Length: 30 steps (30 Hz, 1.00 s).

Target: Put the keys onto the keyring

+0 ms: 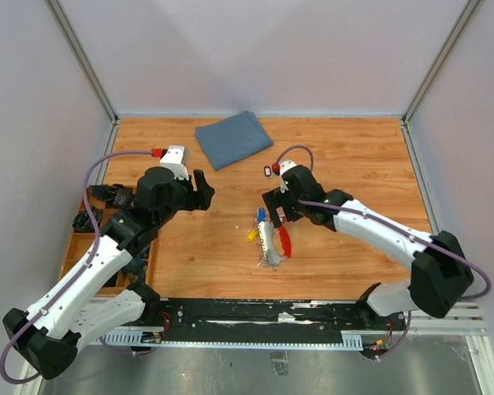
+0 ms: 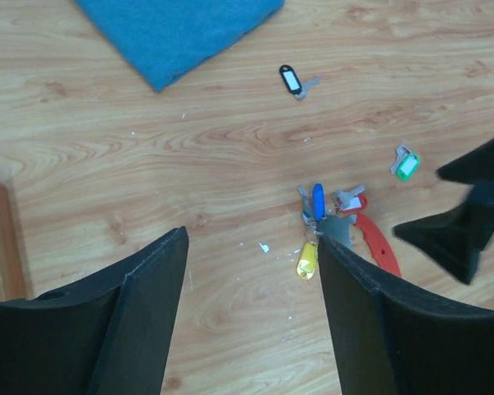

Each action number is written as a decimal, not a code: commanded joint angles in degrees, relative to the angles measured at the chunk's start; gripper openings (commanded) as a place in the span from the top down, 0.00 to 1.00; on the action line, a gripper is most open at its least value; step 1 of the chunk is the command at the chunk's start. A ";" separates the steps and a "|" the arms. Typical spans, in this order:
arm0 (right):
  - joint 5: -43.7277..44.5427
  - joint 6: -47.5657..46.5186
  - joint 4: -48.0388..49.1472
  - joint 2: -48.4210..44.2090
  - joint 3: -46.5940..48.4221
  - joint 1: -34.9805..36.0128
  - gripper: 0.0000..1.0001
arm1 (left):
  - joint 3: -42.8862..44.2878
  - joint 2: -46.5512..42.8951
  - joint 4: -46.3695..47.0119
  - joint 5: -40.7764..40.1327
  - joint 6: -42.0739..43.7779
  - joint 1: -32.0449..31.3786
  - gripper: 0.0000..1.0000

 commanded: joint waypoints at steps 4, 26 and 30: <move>4.72 -2.17 -18.41 -12.12 4.46 -1.96 0.02 | 0.61 -0.24 -4.04 1.05 -5.13 1.56 0.01; 22.04 -2.90 -29.45 -50.71 6.03 -1.97 0.02 | 1.64 -10.91 -18.09 -10.49 -13.47 1.57 0.00; 23.90 -3.71 -28.72 -55.36 2.93 -1.93 0.02 | -2.00 -16.45 -16.88 -12.89 -13.55 1.57 0.00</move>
